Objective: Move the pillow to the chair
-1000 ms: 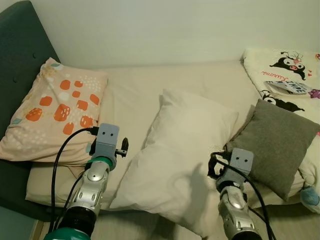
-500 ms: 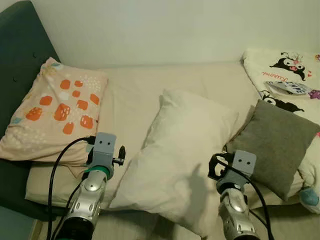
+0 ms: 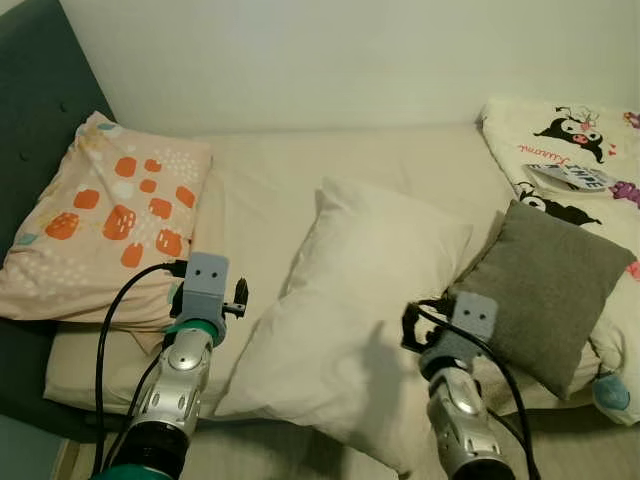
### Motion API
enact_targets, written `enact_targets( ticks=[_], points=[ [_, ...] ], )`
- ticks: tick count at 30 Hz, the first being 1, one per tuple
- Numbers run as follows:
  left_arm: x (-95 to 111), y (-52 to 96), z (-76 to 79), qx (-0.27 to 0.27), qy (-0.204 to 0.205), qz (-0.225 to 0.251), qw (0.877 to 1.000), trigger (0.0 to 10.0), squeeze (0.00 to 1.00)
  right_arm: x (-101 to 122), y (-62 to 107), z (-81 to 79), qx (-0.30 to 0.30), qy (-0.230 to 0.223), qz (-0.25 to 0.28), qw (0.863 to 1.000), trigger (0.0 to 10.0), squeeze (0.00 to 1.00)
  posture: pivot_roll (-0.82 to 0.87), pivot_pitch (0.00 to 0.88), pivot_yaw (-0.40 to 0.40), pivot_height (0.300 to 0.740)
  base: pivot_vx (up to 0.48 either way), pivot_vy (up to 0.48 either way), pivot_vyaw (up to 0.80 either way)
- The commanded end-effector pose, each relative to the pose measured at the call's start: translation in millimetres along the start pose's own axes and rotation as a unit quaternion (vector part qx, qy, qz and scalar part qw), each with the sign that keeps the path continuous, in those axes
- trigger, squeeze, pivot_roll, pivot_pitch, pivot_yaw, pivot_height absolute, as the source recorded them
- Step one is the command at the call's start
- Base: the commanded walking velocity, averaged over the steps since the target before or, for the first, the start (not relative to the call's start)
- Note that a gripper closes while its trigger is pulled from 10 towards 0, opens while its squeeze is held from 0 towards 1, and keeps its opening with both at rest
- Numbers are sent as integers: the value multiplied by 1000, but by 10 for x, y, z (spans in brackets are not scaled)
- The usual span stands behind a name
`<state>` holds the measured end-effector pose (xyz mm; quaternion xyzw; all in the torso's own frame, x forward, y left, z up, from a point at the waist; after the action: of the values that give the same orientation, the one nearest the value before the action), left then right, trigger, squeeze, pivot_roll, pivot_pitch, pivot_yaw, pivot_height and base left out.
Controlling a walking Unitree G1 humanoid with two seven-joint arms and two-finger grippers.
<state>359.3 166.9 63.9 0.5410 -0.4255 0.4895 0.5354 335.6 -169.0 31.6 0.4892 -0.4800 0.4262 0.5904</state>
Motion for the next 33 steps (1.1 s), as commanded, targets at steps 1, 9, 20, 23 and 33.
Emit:
enact_targets(
  ticks=[1,9,20,23,33],
  points=[
    [-72,40,-53,7,5,-6,1000,10000,0,-66,19,-24,5,-8,-15,1000,10000,0,29,20,81,740,0,0,0],
    [-183,121,-68,7,-2,-17,1000,10000,0,12,34,-67,29,-65,5,997,10000,0,30,26,57,740,0,0,0],
    [-55,54,-50,20,12,1,1000,10000,0,111,-88,-50,43,17,7,999,10000,0,-8,36,24,740,0,0,0],
    [-51,52,-42,14,7,0,1000,10000,0,111,-76,-77,50,19,8,999,10000,0,1,37,46,740,0,0,0],
    [-70,54,-44,6,0,-6,1000,10000,0,103,-20,-167,60,0,21,998,10000,0,-15,33,74,740,0,0,0]
  ],
)
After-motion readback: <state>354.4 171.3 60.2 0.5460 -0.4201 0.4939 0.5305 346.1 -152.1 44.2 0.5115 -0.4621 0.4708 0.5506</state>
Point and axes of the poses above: a point about 5 cm out from each wrist's last joint towards the gripper, its own y axis pointing back from the gripper into the wrist, its own x axis along the axis of the wrist's last joint, z = x × y, the point moved 4 cm from there along -y, pointing out of the wrist towards the gripper, and after that the axes turned 13 degrees about y, right-handed, at the moved point
